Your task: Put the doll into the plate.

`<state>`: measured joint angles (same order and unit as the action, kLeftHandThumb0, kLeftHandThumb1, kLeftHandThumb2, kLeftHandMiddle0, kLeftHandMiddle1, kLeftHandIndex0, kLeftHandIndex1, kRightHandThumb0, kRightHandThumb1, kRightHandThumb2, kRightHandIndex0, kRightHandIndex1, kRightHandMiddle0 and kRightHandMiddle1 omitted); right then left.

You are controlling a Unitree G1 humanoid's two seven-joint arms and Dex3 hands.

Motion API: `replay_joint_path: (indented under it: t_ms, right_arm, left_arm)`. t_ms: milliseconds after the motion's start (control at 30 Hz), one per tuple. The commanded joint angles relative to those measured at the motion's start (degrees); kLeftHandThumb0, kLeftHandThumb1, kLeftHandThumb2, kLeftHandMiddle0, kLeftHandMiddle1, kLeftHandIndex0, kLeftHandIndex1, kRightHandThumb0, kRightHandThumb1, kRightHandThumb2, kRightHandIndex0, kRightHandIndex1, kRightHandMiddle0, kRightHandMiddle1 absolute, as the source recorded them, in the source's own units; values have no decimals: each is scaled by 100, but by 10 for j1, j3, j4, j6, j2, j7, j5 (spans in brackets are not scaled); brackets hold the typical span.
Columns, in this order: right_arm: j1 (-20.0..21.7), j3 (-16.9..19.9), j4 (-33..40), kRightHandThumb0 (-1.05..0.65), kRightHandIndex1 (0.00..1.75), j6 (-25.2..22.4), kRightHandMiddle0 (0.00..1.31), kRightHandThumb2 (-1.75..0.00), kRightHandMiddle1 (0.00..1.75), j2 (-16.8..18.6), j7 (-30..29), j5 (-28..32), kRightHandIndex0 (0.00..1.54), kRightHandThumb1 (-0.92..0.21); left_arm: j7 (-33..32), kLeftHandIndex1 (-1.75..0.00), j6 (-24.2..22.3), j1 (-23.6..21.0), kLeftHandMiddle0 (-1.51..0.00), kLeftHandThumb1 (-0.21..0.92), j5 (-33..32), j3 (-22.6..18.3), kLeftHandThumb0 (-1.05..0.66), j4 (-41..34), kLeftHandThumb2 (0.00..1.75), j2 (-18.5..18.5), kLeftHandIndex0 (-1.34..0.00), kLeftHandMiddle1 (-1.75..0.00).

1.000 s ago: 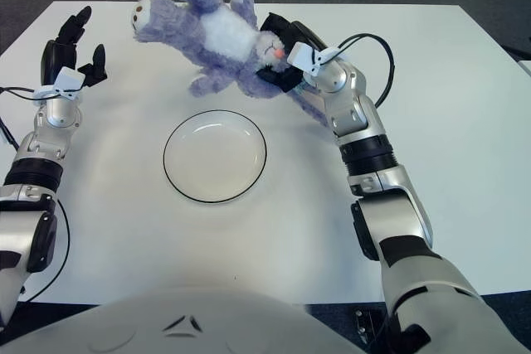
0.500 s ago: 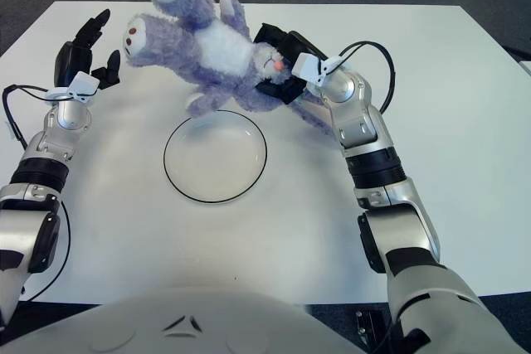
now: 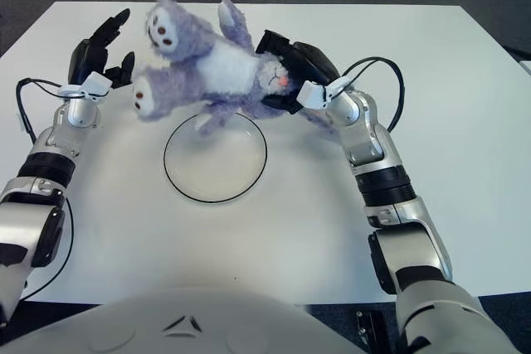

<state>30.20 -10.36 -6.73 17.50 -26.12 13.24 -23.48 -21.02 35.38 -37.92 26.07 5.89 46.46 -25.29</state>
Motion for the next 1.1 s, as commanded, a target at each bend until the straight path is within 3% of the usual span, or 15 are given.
replay_joint_path:
  t_ms: [0,67,167,267,500,700,833,1067]
  right_arm:
    - [-7,7,4,0,168,10,38,-126,175,-8,-7,-4,60,-35]
    - [-12,7,10,0,168,11,37,-125,175,-9,-5,-4,59,-36]
    - [-15,5,12,27,173,25,50,-113,175,-14,1,-1,50,-46]
    - [-11,3,-3,36,174,69,54,-109,175,-22,11,17,47,-49]
    - [-5,6,-35,40,175,120,56,-105,175,-23,18,34,45,-52]
    - [-2,8,-46,40,175,133,56,-103,175,-22,18,35,44,-53]
    - [5,3,-83,40,175,189,56,-103,175,-24,16,41,44,-53]
    - [12,6,-111,40,175,220,56,-102,175,-20,15,42,44,-54]
  left_arm:
    - [-19,-3,14,-18,-57,92,17,10,-87,10,93,-1,-49,-4]
    - [-23,-3,20,-21,-57,92,20,12,-87,15,93,-1,-49,-4]
    - [-28,-3,28,-25,-58,92,22,15,-86,23,94,0,-50,-4]
    - [-32,-3,34,-28,-58,92,23,17,-86,29,94,0,-50,-4]
    - [-37,-3,42,-33,-58,92,24,21,-85,39,94,0,-50,-3]
    - [-40,-3,45,-34,-58,92,24,24,-85,42,94,-1,-50,-3]
    - [-44,-3,50,-34,-58,92,29,28,-83,40,95,-2,-51,-2]
    - [-47,-3,53,-34,-58,92,32,31,-82,38,96,-2,-51,-2]
